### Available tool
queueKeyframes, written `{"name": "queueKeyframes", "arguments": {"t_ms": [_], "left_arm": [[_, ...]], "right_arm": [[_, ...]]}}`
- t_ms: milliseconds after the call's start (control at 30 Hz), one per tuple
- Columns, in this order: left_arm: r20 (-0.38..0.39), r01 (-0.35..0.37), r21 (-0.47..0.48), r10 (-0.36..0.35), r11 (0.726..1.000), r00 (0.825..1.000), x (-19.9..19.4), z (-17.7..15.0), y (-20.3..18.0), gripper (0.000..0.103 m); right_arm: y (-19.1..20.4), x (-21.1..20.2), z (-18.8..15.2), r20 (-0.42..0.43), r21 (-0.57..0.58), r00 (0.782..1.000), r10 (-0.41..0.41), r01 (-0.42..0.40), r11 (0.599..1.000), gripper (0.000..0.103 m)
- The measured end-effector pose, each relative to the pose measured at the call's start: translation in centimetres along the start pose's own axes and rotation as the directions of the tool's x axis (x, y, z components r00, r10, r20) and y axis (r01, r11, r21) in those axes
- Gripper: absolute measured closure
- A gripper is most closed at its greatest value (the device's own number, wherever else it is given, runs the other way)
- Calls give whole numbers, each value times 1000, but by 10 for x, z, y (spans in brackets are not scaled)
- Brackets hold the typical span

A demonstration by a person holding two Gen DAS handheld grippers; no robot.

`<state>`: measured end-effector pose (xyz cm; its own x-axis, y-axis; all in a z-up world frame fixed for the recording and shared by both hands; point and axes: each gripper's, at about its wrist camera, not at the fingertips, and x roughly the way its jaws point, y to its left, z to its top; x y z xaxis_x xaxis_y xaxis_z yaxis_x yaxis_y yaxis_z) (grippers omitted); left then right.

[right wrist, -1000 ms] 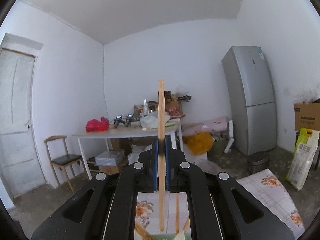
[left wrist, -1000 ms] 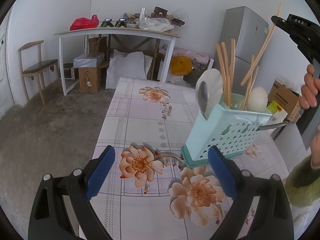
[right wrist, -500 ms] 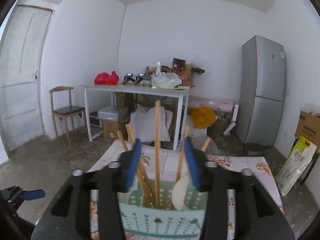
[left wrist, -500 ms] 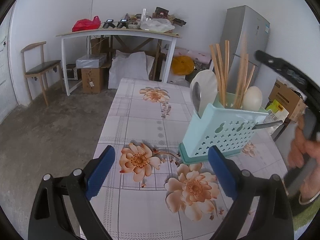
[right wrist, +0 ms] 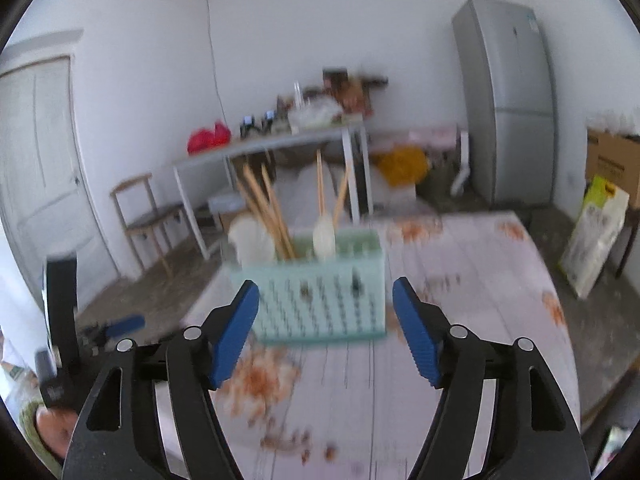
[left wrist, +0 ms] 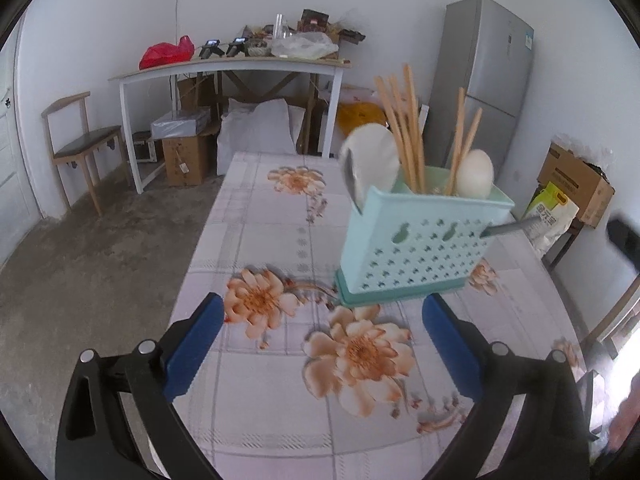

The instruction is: Organize utensils

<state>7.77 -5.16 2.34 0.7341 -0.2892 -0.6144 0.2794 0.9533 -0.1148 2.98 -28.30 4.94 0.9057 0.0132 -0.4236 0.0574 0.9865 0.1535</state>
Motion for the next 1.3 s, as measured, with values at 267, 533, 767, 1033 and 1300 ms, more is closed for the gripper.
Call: {"name": "queueKeyframes", "arguments": {"t_ms": [267,533,767,1033,1300], "left_arm": [[-31,-171,20,172,985,985,-4,-12,-20,6],[8,-251,32,251,968,968,-20,-14,-32,6],[16,-265,34,265,964,964,-23,-15,-38,6],[23,-276,32,276,961,961,-25,-15,-36,6],[16,-292,20,292,956,956,-26,-14,-31,6]], "right_arm": [[13,4,-34,-104,-39,991,-86,82,996,34],[2,1,-43,-131,-26,982,-134,132,991,34],[0,2,-42,-132,-30,981,-144,141,990,34],[3,3,-40,-135,-37,981,-140,137,990,34],[3,2,-40,-135,-44,980,-147,143,989,34]]}}
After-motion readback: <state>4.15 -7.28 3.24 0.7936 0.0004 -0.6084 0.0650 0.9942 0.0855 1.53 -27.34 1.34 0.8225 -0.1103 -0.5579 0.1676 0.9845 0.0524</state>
